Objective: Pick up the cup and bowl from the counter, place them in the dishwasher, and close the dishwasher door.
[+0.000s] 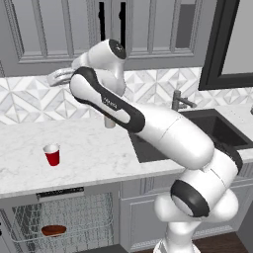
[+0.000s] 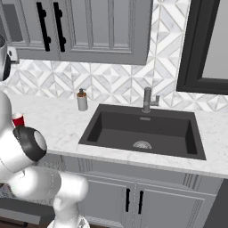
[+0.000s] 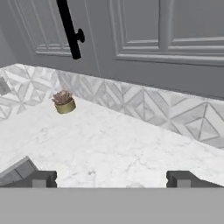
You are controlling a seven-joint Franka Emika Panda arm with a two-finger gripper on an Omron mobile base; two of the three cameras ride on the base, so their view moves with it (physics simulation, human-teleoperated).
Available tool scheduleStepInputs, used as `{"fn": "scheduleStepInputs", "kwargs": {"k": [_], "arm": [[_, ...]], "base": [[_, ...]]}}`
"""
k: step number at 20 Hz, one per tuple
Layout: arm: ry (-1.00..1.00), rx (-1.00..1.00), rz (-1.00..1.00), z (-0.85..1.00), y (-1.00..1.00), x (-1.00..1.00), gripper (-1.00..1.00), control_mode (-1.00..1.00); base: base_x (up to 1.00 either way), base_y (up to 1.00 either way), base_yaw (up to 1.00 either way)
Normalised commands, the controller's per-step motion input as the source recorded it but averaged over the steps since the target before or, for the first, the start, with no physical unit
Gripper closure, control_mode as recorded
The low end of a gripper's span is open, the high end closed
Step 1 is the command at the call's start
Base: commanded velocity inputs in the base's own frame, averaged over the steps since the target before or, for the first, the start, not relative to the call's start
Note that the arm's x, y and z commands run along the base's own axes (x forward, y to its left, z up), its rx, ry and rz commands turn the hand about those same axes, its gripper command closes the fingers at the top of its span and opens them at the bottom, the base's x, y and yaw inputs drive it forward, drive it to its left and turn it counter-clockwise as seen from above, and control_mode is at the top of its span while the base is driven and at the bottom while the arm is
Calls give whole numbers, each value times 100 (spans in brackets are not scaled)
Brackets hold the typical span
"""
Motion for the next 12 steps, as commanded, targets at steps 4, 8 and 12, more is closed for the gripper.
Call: {"fn": "scheduleStepInputs", "kwargs": {"k": [4, 8, 12], "arm": [[49, -29, -16, -47, 4, 39, -100, -100], [47, -20, -11, -65, 19, 19, -100, -100], [24, -17, 0, -95, 6, 0, -100, -100]], "base": [[0, 0, 0], [0, 0, 0], [0, 0, 0]]}}
